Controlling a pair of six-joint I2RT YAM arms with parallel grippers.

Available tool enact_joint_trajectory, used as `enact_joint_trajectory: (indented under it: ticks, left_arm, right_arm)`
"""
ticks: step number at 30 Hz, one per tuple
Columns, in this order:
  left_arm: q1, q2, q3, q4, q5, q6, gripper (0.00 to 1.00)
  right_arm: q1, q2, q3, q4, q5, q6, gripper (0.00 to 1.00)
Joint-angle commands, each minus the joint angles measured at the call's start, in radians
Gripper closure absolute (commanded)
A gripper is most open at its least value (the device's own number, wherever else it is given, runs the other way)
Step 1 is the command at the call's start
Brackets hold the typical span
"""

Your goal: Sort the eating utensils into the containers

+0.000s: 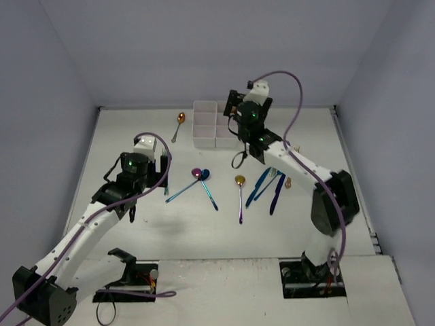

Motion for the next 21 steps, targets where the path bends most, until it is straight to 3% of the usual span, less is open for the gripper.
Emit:
enact_joint_trajectory:
  ticks: [1, 5, 8, 14, 21]
  left_arm:
    - [0.006, 0.0, 0.034, 0.029, 0.011, -0.015, 0.13]
    - [0.008, 0.022, 0.041, 0.03, 0.02, -0.014, 0.13]
    - [0.009, 0.058, 0.051, 0.019, 0.026, -0.014, 0.13]
    - [0.009, 0.084, 0.063, 0.011, 0.011, -0.01, 0.13]
    - [0.008, 0.105, 0.064, 0.012, 0.021, -0.009, 0.13]
  right_arm:
    - [-0.075, -0.182, -0.092, -0.365, -0.018, 0.105, 0.13]
    - [-0.109, -0.287, -0.214, -0.597, -0.082, 0.187, 0.07]
    - [-0.151, -0.351, -0.352, -0.655, -0.193, 0.27, 0.07]
    - [-0.182, -0.42, -0.564, -0.735, -0.324, 0.387, 0.07]
    - [-0.215, -0.364, -0.632, -0.745, -0.381, 0.424, 0.13]
